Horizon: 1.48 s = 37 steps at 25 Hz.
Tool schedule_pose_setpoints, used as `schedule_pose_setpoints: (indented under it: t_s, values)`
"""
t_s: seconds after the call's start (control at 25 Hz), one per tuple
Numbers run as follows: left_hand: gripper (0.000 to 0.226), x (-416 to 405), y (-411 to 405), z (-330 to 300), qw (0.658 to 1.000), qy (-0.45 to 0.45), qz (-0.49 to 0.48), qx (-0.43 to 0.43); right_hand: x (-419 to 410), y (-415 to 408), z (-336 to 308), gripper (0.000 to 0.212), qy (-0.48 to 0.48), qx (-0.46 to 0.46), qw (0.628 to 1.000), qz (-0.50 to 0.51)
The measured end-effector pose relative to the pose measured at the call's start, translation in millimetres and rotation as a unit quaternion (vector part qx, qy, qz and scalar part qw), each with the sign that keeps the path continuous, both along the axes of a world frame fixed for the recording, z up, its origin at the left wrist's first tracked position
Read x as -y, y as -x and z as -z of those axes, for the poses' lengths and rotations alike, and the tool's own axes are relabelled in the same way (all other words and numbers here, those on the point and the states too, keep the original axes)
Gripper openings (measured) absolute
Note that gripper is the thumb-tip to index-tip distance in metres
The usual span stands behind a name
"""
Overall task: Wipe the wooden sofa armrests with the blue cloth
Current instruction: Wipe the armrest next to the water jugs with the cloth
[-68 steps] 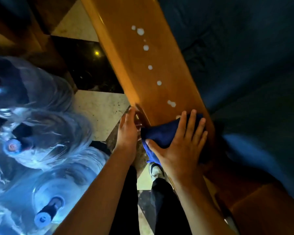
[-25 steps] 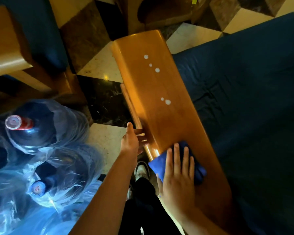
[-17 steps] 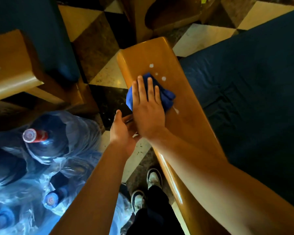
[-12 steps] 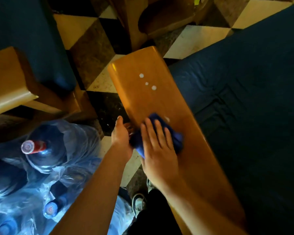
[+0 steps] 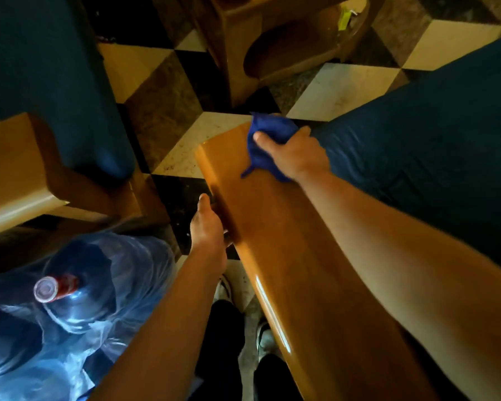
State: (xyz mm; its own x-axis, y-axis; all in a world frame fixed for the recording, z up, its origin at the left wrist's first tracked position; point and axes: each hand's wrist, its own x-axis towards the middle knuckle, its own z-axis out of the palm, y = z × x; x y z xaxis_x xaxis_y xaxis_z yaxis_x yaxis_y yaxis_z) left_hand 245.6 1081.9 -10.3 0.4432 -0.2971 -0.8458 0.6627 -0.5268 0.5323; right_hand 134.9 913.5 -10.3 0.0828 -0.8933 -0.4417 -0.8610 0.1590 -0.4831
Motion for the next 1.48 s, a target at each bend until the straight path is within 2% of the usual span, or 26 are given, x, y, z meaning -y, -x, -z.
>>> schedule_pose_setpoints:
  t_s: [0.12, 0.2, 0.24, 0.28, 0.36, 0.4, 0.48, 0.52, 0.56, 0.6, 0.64, 0.68, 0.76, 0.84, 0.88, 0.96, 1.12, 1.24, 1.32, 1.4, 1.48]
  values:
    - [0.039, 28.6, -26.8, 1.1, 1.0, 0.015, -0.003, 0.014, 37.0, 2.8, 10.5, 0.084, -0.079, 0.132, 0.984, 0.086]
    - [0.033, 50.9, -45.3, -1.1, 1.0, 0.021, 0.004, 0.008, 16.9, 27.8, 11.0, 0.053, -0.065, 0.16, 0.975, 0.137]
    - [0.034, 59.6, -52.4, -0.5, 1.0, 0.018, 0.0, -0.003, -1.9, 40.6, 11.4, 0.045, -0.049, 0.132, 0.983, 0.117]
    - [0.037, 65.0, -57.9, -0.5, 1.0, 0.008, 0.002, -0.006, -25.8, 48.8, 7.8, 0.049, -0.024, 0.094, 0.993, 0.069]
    - [0.04, 70.0, -62.8, -2.0, 1.0, -0.007, 0.023, -0.016, -57.4, 52.2, 1.0, 0.082, 0.08, 0.007, 0.993, -0.084]
    - [0.04, 70.7, -64.2, -2.1, 0.999, -0.017, 0.022, -0.024, -53.4, 45.1, 0.2, 0.095, 0.108, -0.022, 0.986, -0.123]
    - [0.044, 69.1, -65.9, 2.7, 0.998, -0.034, 0.021, -0.04, -18.0, 9.5, -8.8, 0.102, 0.077, -0.025, 0.991, -0.103]
    - [0.047, 68.9, -68.3, 5.0, 0.998, -0.037, 0.027, -0.043, 8.0, -14.8, -11.2, 0.093, 0.048, -0.02, 0.995, -0.08]
    - [0.049, 67.4, -71.9, 6.5, 0.998, -0.038, 0.031, -0.046, 34.9, -35.5, -9.0, 0.074, 0.025, -0.044, 0.996, -0.073]
    - [0.05, 65.8, -75.8, 8.5, 0.997, -0.036, 0.031, -0.055, 55.9, -52.7, -9.9, 0.055, 0.003, -0.101, 0.991, -0.085]
    - [0.052, 64.0, -79.1, 11.0, 0.997, -0.033, 0.03, -0.066, 67.3, -64.0, -12.9, 0.044, 0.011, -0.168, 0.979, -0.117]
    - [0.055, 61.8, -81.8, 12.5, 0.996, -0.028, 0.028, -0.075, 68.3, -70.5, -15.1, 0.042, 0.031, -0.219, 0.963, -0.156]
    - [0.06, 52.8, -80.8, 11.1, 0.995, -0.021, 0.026, -0.091, 40.3, -74.5, -14.6, 0.048, 0.131, -0.218, 0.935, -0.248]
    - [0.063, 39.1, -74.7, 5.4, 0.994, -0.013, 0.009, -0.108, -20.9, -78.1, -10.3, 0.045, 0.228, -0.128, 0.907, -0.331]
    - [0.062, 33.4, -73.0, 2.8, 0.993, -0.003, -0.015, -0.119, -58.2, -75.4, -9.4, 0.053, 0.242, -0.094, 0.893, -0.368]
    - [0.066, 22.5, -71.0, -0.7, 0.989, 0.009, -0.033, -0.147, -131.6, -40.8, -10.3, 0.078, 0.228, -0.1, 0.876, -0.413]
    - [0.07, 2.2, -54.1, -13.1, 0.994, -0.004, 0.031, -0.108, -257.8, 75.7, -21.7, 0.116, 0.165, -0.154, 0.908, -0.352]
    - [0.066, -12.0, -18.5, -29.9, 0.995, -0.013, 0.069, -0.073, -223.2, 45.6, -24.8, 0.124, 0.143, -0.187, 0.942, -0.238]
    - [0.061, -21.6, -0.3, -30.0, 0.996, -0.029, 0.076, -0.029, -180.8, 4.4, -28.2, 0.13, 0.086, -0.167, 0.968, -0.166]
    - [0.06, -37.9, 12.5, -27.1, 0.995, -0.042, 0.087, -0.007, -182.2, 1.9, -17.6, 0.129, 0.119, -0.159, 0.968, -0.154]
    - [0.066, -67.2, 36.3, -27.0, 0.992, -0.057, 0.113, -0.014, -239.2, 43.9, -5.9, 0.124, 0.175, -0.154, 0.957, -0.174]
